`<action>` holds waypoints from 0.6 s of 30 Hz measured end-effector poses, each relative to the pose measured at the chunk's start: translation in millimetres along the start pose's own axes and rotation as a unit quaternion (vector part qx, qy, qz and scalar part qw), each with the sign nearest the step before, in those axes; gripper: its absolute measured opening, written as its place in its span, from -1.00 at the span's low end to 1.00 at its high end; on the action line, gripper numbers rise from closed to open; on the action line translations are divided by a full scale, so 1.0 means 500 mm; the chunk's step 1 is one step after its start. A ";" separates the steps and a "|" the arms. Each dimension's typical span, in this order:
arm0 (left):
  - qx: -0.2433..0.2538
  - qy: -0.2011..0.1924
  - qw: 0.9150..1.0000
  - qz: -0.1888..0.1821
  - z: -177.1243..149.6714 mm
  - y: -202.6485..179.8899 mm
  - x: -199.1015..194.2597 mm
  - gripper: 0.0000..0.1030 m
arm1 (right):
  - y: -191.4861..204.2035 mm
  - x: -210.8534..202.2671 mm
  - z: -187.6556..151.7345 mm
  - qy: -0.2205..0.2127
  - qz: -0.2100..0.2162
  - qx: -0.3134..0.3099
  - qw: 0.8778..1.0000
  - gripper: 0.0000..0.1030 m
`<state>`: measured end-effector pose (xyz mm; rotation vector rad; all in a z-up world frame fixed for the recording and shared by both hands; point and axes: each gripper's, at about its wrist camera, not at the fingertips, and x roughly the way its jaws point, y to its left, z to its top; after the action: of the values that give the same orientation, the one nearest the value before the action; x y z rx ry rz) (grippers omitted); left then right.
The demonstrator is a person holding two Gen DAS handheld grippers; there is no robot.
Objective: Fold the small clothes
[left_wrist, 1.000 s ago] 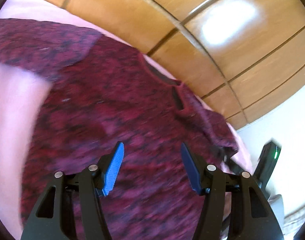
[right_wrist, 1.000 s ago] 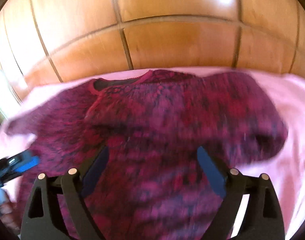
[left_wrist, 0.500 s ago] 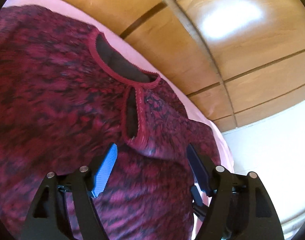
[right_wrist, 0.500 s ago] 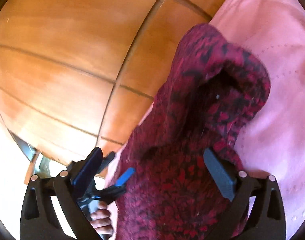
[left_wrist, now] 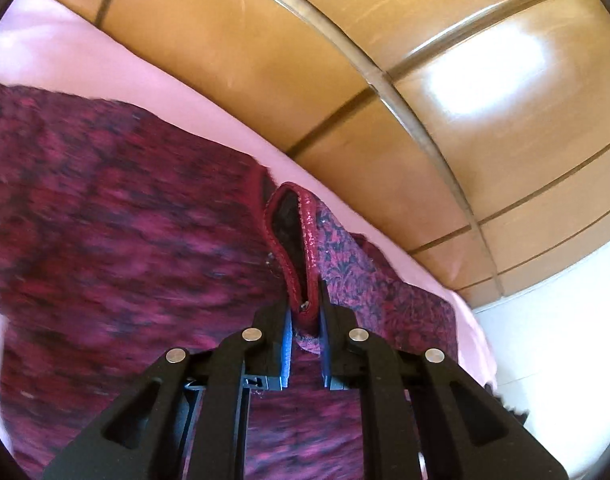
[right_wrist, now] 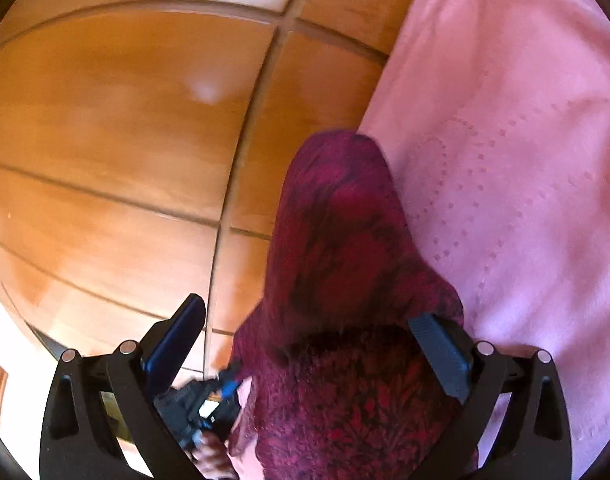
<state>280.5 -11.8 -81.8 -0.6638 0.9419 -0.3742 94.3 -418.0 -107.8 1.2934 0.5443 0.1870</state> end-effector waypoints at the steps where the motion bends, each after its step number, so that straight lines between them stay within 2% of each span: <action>1: 0.001 -0.001 1.000 0.004 -0.003 0.010 -0.010 -0.81 | 0.001 0.003 0.004 0.001 -0.005 0.004 1.000 0.96; 3: -0.003 -0.005 1.000 0.010 -0.004 0.026 -0.021 -0.81 | -0.001 0.006 0.013 0.002 -0.013 0.021 1.000 0.96; 5: -0.009 -0.019 0.999 0.031 -0.009 0.052 -0.048 -0.82 | -0.005 0.004 0.020 -0.001 -0.011 0.038 0.999 0.95; 9: -0.034 -0.021 0.998 0.045 -0.021 0.091 -0.062 -0.83 | -0.005 0.006 0.022 -0.009 -0.026 0.042 0.999 0.89; 13: -0.027 -0.007 0.997 0.069 -0.051 0.118 -0.064 -0.82 | 0.009 0.014 0.011 -0.010 -0.056 0.005 0.998 0.83; 16: -0.015 -0.003 0.996 0.085 -0.064 0.133 -0.058 -0.83 | 0.014 0.013 0.007 0.010 -0.065 -0.008 0.998 0.81; 18: 0.004 -0.005 0.995 0.095 -0.062 0.121 -0.056 -0.83 | 0.022 0.001 0.002 0.025 -0.076 -0.024 0.996 0.89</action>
<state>240.0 37.8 -117.8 -0.5632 0.9853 -0.2059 97.1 -415.2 -97.3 1.1969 0.6754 0.1059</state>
